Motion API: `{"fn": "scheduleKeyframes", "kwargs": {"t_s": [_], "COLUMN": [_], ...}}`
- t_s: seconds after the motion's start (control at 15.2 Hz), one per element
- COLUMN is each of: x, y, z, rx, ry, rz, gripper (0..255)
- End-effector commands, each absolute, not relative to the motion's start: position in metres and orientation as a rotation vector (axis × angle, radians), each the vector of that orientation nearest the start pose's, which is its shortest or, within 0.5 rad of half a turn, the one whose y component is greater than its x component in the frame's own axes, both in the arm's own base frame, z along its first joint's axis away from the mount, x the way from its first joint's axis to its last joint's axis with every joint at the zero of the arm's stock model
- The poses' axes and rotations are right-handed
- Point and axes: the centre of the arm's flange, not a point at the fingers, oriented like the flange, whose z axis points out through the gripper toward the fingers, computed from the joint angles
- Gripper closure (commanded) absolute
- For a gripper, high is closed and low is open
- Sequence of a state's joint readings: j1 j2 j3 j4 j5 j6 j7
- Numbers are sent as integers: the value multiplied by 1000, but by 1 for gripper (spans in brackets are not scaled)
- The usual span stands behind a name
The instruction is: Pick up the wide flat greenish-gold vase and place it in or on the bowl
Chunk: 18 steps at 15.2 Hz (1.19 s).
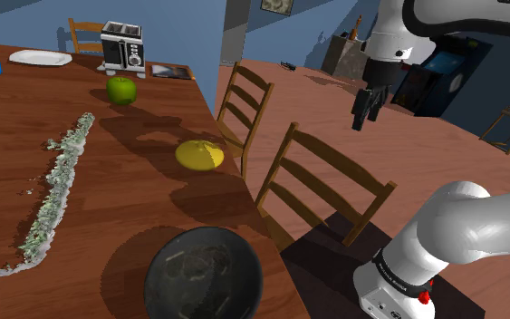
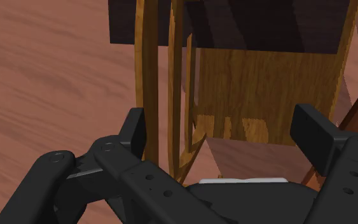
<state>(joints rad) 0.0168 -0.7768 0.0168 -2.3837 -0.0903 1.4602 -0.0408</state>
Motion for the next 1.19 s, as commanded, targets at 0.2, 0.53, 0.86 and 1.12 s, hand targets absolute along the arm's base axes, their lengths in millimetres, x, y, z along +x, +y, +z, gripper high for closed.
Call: {"fn": "scheduleKeyframes", "kwargs": {"t_s": [0.2, 0.53, 0.86, 1.12], "x": [320, 361, 403, 437], "y": [23, 59, 95, 125], "z": [550, 524, 501, 483], "rx": [-3219, -3197, -3174, -3155], "ry": [-93, -71, -50, -33], "rz": [212, 169, 126, 92], "gripper": [0, 0, 0, 0]}}
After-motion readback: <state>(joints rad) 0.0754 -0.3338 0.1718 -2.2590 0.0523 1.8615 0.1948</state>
